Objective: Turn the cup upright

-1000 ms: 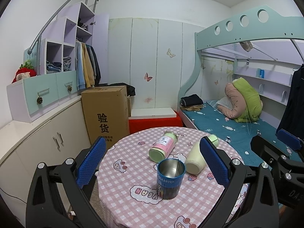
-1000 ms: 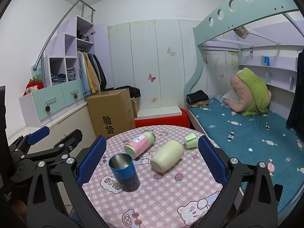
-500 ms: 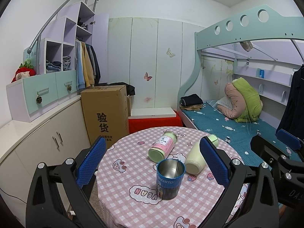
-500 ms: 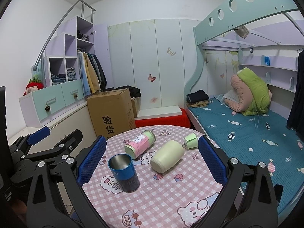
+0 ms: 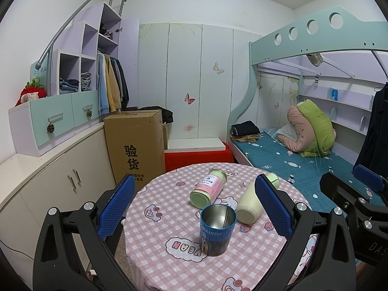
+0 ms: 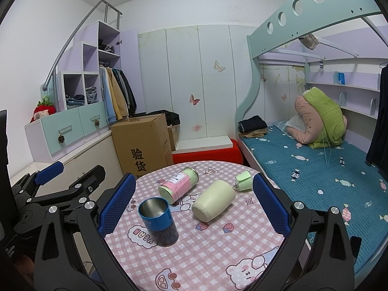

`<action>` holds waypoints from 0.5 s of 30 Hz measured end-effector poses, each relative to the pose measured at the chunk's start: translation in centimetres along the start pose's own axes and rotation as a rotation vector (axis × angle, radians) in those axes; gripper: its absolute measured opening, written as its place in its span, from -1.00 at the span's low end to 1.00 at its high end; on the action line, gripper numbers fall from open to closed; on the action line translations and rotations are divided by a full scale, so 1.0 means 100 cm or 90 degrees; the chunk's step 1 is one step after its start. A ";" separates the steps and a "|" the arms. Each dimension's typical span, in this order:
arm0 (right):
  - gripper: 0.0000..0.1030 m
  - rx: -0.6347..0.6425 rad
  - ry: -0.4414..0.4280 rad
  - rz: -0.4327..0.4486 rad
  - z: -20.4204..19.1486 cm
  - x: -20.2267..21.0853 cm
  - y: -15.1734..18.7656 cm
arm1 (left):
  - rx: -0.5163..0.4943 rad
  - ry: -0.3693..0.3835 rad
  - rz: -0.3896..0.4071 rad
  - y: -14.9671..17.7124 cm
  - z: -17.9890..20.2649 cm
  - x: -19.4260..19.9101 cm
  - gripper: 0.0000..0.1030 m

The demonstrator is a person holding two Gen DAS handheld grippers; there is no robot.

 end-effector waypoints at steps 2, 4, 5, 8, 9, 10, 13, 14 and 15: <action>0.89 0.000 0.000 0.001 0.000 0.000 -0.001 | 0.000 -0.001 0.001 0.000 0.000 0.000 0.85; 0.89 0.000 -0.001 0.002 -0.001 0.000 -0.003 | 0.000 -0.001 0.003 -0.001 0.000 0.000 0.85; 0.89 0.000 -0.001 0.003 -0.002 0.000 -0.003 | -0.001 -0.002 0.004 -0.001 -0.001 0.000 0.85; 0.89 0.002 0.002 0.005 -0.003 0.000 -0.003 | -0.001 -0.003 0.006 -0.001 -0.001 0.002 0.85; 0.89 0.002 0.002 0.006 -0.003 0.001 -0.005 | -0.001 -0.003 0.006 -0.001 0.000 0.003 0.85; 0.89 0.002 0.001 0.007 -0.003 0.001 -0.005 | -0.001 -0.003 0.007 -0.002 0.000 0.003 0.85; 0.89 0.002 0.001 0.006 -0.005 0.001 -0.005 | -0.002 -0.004 0.007 -0.001 0.000 0.003 0.85; 0.89 0.002 0.002 0.006 -0.003 0.001 -0.005 | -0.002 -0.004 0.007 -0.001 0.000 0.003 0.85; 0.89 0.002 0.002 0.007 -0.003 0.001 -0.005 | -0.001 -0.004 0.006 -0.001 0.000 0.003 0.85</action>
Point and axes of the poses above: each gripper's, at about its wrist camera, not at the fingertips, and x roughly against the way its jaws point, z to its right, y to its underside, the point moved 1 cm from there along -x, roughly the way its jaws point, and after that the axes turned 4 degrees about z, right-handed, at the moved point
